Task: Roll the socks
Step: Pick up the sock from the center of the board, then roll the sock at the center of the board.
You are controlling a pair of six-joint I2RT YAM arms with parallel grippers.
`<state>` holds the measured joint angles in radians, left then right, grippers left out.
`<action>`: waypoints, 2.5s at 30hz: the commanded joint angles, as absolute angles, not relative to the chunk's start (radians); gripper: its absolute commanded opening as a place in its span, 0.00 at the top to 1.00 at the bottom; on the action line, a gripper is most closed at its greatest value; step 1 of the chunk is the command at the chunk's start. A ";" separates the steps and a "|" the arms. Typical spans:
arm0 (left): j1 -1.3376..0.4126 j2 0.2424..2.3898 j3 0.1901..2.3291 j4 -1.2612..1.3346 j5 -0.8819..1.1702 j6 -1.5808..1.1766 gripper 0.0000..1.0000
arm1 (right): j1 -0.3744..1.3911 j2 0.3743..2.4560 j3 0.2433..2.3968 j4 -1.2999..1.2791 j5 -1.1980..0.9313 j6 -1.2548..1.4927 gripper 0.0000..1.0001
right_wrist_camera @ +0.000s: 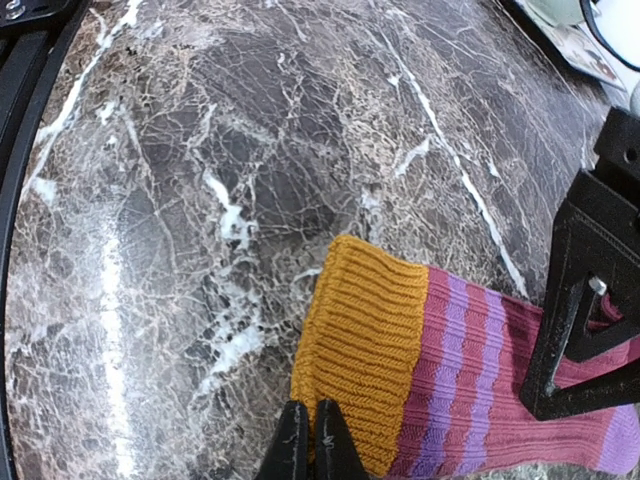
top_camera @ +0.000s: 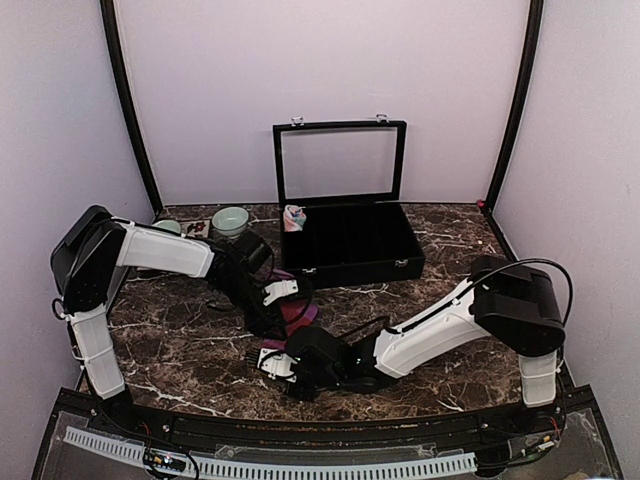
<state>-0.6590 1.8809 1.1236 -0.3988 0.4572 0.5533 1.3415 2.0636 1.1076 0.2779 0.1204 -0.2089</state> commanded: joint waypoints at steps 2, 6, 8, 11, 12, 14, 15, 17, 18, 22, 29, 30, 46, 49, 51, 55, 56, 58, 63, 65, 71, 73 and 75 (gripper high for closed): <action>-0.622 1.854 1.086 -0.474 0.378 0.528 0.45 | 1.335 2.071 1.066 0.202 0.100 -0.170 1.00; -0.582 1.793 1.058 -0.494 0.379 0.523 0.40 | 1.324 2.030 1.024 0.173 0.032 -0.142 1.00; -0.459 1.559 0.893 -0.501 0.460 0.588 0.24 | 1.295 1.995 1.005 0.092 -0.063 -0.083 1.00; -0.430 1.436 0.802 -0.545 0.471 0.684 0.20 | 1.264 1.995 0.975 0.110 -0.132 -0.043 1.00; -0.430 1.401 0.778 -0.559 0.479 0.705 0.19 | 1.249 2.008 0.981 0.093 -0.158 -0.030 1.00; -0.429 1.336 0.733 -0.582 0.502 0.743 0.19 | 1.222 2.030 1.006 0.054 -0.214 -0.005 1.00; -0.431 1.291 0.711 -0.591 0.508 0.769 0.19 | 1.209 2.034 1.010 0.051 -0.236 0.010 1.00; -0.430 1.227 0.668 -0.593 0.511 0.816 0.21 | 1.183 2.031 1.002 0.061 -0.275 0.041 1.00; -0.431 1.201 0.652 -0.590 0.512 0.839 0.22 | 1.171 2.030 1.000 0.064 -0.289 0.058 1.00; -0.470 1.187 0.644 -0.597 0.497 0.875 0.30 | 1.136 2.040 1.032 0.017 -0.342 0.110 1.00; -0.683 1.290 0.696 -0.581 0.409 0.874 0.32 | 1.089 2.093 1.138 -0.068 -0.458 0.207 1.00; -0.708 1.323 0.720 -0.595 0.407 0.868 0.33 | 1.086 2.103 1.145 -0.075 -0.465 0.222 1.00; -0.912 1.396 0.711 -0.369 0.235 0.821 0.50 | 1.017 2.176 1.177 -0.098 -0.586 0.472 1.00; -0.916 1.445 0.738 -0.368 0.187 0.803 0.54 | 1.017 2.187 1.186 -0.103 -0.593 0.491 1.00; -0.916 1.476 0.750 -0.360 0.167 0.792 0.58 | 1.017 2.187 1.187 -0.103 -0.596 0.500 1.00; -0.917 1.458 0.746 -0.347 0.202 0.796 0.60 | 1.016 2.188 1.191 -0.114 -0.594 0.509 1.00; -0.918 1.450 0.746 -0.341 0.209 0.795 0.60 | 1.017 2.191 1.194 -0.121 -0.593 0.512 1.00; -0.922 1.437 0.743 -0.321 0.207 0.795 0.61 | 1.016 2.199 1.206 -0.135 -0.592 0.515 1.00; -0.942 1.447 0.739 -0.291 0.191 0.802 0.63 | 1.014 2.212 1.230 -0.157 -0.601 0.521 1.00; -0.955 1.455 0.738 -0.292 0.192 0.807 0.63 | 1.011 2.211 1.228 -0.153 -0.606 0.523 1.00; -0.980 1.466 0.727 -0.287 0.184 0.821 0.64 | 1.006 2.210 1.213 -0.131 -0.620 0.536 1.00; -0.982 1.464 0.724 -0.280 0.178 0.826 0.64 | 1.005 2.213 1.208 -0.124 -0.627 0.540 1.00; -0.985 1.466 0.719 -0.275 0.171 0.841 0.64 | 1.003 2.216 1.206 -0.119 -0.631 0.541 1.00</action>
